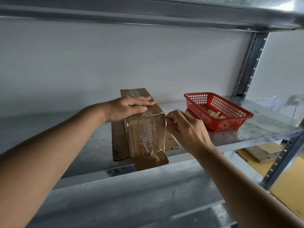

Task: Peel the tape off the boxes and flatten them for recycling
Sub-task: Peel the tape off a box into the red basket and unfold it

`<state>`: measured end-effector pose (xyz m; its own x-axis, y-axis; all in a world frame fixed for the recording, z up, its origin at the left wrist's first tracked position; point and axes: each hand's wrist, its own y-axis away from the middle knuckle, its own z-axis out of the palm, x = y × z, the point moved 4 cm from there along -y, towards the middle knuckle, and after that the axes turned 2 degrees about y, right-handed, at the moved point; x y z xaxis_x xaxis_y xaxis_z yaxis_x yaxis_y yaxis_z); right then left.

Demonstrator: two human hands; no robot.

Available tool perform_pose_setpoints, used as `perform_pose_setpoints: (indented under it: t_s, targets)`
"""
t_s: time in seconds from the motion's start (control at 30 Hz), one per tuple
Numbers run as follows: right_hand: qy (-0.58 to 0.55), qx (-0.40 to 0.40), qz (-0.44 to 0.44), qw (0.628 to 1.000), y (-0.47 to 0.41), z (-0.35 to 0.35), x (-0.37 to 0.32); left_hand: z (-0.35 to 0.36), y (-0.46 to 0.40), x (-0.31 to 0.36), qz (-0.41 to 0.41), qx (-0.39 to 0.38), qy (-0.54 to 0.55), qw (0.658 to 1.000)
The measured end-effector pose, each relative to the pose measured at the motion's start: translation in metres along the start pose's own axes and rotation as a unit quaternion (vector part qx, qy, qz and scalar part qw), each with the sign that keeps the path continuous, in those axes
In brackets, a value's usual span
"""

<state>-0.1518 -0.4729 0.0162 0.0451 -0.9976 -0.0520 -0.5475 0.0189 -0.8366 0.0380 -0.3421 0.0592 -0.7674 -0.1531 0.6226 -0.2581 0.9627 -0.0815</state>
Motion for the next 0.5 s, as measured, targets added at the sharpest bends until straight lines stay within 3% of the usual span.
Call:
perform_pose_setpoints:
  t_s: [0.17,0.3,0.4,0.5]
  targets:
    - [0.105,0.012,-0.088,0.99,-0.014,-0.016,-0.001,-0.002,-0.004,-0.003,0.003,-0.015,-0.033,0.999]
    - [0.087,0.012,-0.096,0.991,-0.019,-0.024,0.001,-0.002,-0.008,-0.005,0.006,-0.009,-0.038,0.999]
    - [-0.03,0.004,-0.025,0.999,-0.016,-0.023,-0.002,-0.001,-0.008,-0.004,0.011,0.003,-0.043,0.999]
    - [-0.163,0.017,0.11,0.98,-0.012,-0.018,-0.001,0.001,-0.007,-0.001,0.008,0.012,-0.046,0.999]
